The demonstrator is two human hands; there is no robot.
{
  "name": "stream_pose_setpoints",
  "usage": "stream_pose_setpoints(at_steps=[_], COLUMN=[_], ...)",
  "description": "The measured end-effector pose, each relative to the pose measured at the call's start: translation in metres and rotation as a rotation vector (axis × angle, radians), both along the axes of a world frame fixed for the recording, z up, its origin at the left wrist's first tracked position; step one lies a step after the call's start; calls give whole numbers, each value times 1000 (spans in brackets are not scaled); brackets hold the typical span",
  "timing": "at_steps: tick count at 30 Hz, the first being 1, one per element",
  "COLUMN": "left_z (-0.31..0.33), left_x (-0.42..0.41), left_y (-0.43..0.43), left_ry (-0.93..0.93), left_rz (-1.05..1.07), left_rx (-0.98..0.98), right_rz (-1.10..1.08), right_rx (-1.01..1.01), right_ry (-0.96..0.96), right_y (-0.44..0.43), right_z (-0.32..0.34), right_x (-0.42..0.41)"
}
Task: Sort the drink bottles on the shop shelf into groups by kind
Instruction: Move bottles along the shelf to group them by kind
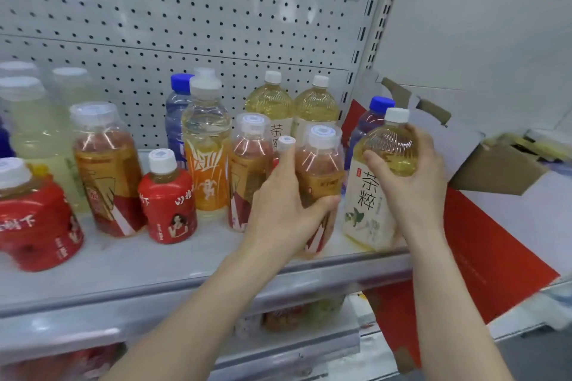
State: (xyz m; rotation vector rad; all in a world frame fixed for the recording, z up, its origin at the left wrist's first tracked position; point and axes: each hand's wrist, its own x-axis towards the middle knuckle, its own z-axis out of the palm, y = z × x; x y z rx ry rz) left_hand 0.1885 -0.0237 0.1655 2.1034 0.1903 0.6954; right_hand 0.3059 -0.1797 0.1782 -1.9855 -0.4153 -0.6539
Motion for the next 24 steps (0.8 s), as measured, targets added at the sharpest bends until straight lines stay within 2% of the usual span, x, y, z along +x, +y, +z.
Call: stream_pose_setpoints(at_steps=[8,14,17,19,22,24], left_z=[-4,-11,-14,-15,-16,-19], left_x=[-62,-67,-66,-65,-61,-59], left_y=[39,52,58,59,56,54], left_ry=[-54,-82,-93,-90,-76,-84], left_rz=[110,130,130,121,103,87], left_rx=[-85,-73,-72,-64,-35,-23], right_rz=[95,-64,-176,-228,-102,-60], right_rx=[72,-155,29,136,186,169], right_ry=[-81,-191,-290,-216,106,178], right_y=[82,108,95,82,70,64], right_z=[-18,-23,-26,-31,-36,-37], right_x=[19,41,46,56,71,74])
